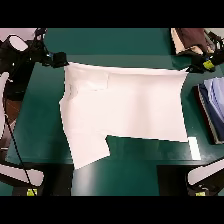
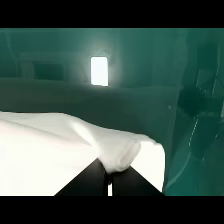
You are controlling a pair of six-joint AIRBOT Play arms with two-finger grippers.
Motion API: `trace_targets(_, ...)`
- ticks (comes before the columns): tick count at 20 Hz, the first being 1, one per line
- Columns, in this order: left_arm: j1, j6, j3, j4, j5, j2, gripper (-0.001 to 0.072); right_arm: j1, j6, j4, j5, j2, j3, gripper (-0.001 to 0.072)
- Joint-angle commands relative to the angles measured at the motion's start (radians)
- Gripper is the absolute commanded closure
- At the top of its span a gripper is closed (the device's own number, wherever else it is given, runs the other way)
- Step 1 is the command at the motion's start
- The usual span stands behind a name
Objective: Fold the shirts.
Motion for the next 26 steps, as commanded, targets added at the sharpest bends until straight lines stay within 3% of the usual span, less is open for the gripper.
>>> trace_targets(1, -0.001, -0.028, 0.002, 0.097, -0.223, -0.011, 0.0677, 0.002, -0.006, -0.039, -0.003, 0.058, -0.073, 0.07)
trace_targets(4, -0.002, -0.042, -0.067, 0.134, -0.285, -0.011, 0.0676, 0.016, -0.016, -0.085, -0.032, 0.144, -0.262, 0.07)
trace_targets(9, -0.002, -0.081, -0.25, 0.132, -0.257, -0.011, 0.0672, 0.063, -0.017, -0.075, -0.129, 0.214, -0.51, 0.0698)
trace_targets(10, -0.002, -0.081, -0.268, 0.13, -0.254, -0.011, 0.0581, 0.068, -0.017, -0.07, -0.131, 0.213, -0.534, 0.0689)
trace_targets(11, -0.002, -0.081, -0.276, 0.126, -0.257, -0.011, 0.0299, 0.072, -0.017, -0.061, -0.139, 0.213, -0.55, 0.055)
trace_targets(12, -0.002, -0.081, -0.276, 0.124, -0.264, -0.006, 0.0206, 0.072, -0.017, -0.047, -0.142, 0.213, -0.555, 0.0288)
trace_targets(13, -0.002, -0.081, -0.276, 0.134, -0.271, 0.009, 0.0205, 0.069, -0.017, -0.047, -0.134, 0.217, -0.549, 0.0217)
trace_targets(18, -0.002, -0.081, -0.351, 0.278, -0.316, 0.253, 0.0205, 0.052, -0.021, -0.049, -0.066, 0.392, -0.611, 0.0218)
trace_targets(26, -0.002, -0.185, -1.055, 0.141, -0.278, 0.735, 0.0205, 0.053, -0.02, -0.049, -0.176, 0.685, -0.874, 0.022)
